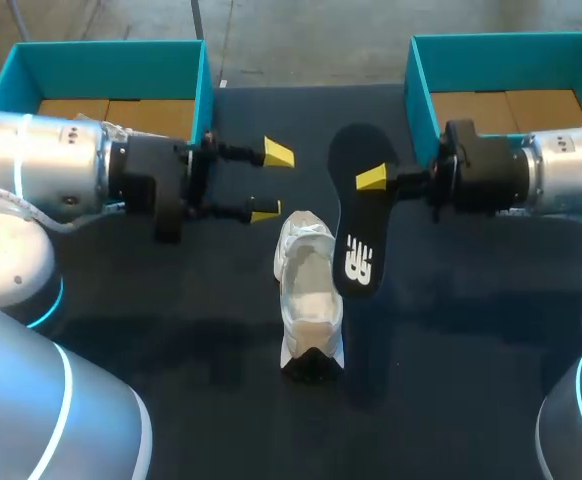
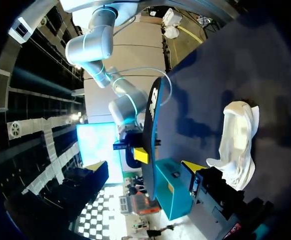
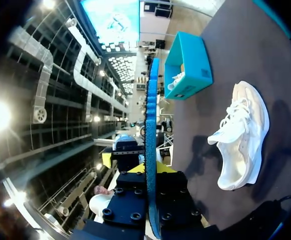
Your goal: Take the shoe out of the shoebox, open the shoe tongue, remove and reinsert the insole, then place the shoe into the shoebox
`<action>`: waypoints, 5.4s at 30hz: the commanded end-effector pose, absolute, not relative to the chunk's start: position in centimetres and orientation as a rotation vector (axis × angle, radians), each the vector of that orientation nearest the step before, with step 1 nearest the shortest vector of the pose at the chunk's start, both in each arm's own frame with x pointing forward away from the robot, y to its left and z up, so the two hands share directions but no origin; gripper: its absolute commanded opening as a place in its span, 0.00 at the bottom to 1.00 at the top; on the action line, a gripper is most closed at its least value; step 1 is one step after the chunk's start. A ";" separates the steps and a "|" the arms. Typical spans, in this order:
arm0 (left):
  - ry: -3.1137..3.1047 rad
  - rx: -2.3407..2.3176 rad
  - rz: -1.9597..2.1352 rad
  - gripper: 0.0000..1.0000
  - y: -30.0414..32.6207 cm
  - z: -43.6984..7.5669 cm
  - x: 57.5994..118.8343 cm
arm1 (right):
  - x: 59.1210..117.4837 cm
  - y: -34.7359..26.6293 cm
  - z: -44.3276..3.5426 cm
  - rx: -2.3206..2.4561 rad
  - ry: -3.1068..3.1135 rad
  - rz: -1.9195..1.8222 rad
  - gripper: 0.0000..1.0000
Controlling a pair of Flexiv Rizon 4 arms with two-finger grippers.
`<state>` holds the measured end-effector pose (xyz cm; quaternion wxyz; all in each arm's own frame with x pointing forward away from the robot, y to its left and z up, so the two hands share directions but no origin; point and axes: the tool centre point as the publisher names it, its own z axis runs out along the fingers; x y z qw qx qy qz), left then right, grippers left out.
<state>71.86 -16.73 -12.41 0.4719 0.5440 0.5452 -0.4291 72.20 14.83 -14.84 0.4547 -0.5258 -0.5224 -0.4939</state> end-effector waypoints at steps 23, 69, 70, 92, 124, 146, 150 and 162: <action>1.373 1.260 -1.117 0.46 -20.4 -15.1 73.2 | 71.2 16.0 -15.8 -1.271 -1.263 -1.223 0.00; 1.389 1.158 -1.133 0.21 -23.6 -15.9 75.0 | 70.4 17.6 -15.7 -1.229 -1.255 -1.221 0.00; 1.389 1.158 -1.135 0.19 -23.7 -15.9 74.9 | 70.4 17.6 -15.7 -1.228 -1.255 -1.221 0.00; 1.428 1.141 -1.171 0.00 -23.5 -16.8 74.6 | 70.5 16.1 -16.2 -1.276 -1.266 -1.259 1.00; 1.456 1.078 -1.448 0.00 -21.9 -17.3 71.4 | 70.7 9.5 -17.5 -1.190 -1.971 -1.374 1.00; 1.451 1.066 -1.447 0.00 -22.0 -16.9 71.4 | 70.7 9.5 -17.5 -1.190 -1.971 -1.374 1.00; 1.451 1.066 -1.447 0.00 -22.0 -16.9 71.4 | 70.7 9.5 -17.5 -1.190 -1.971 -1.374 1.00; 1.451 1.066 -1.447 0.00 -22.0 -16.9 71.4 | 70.7 9.5 -17.5 -1.190 -1.971 -1.374 1.00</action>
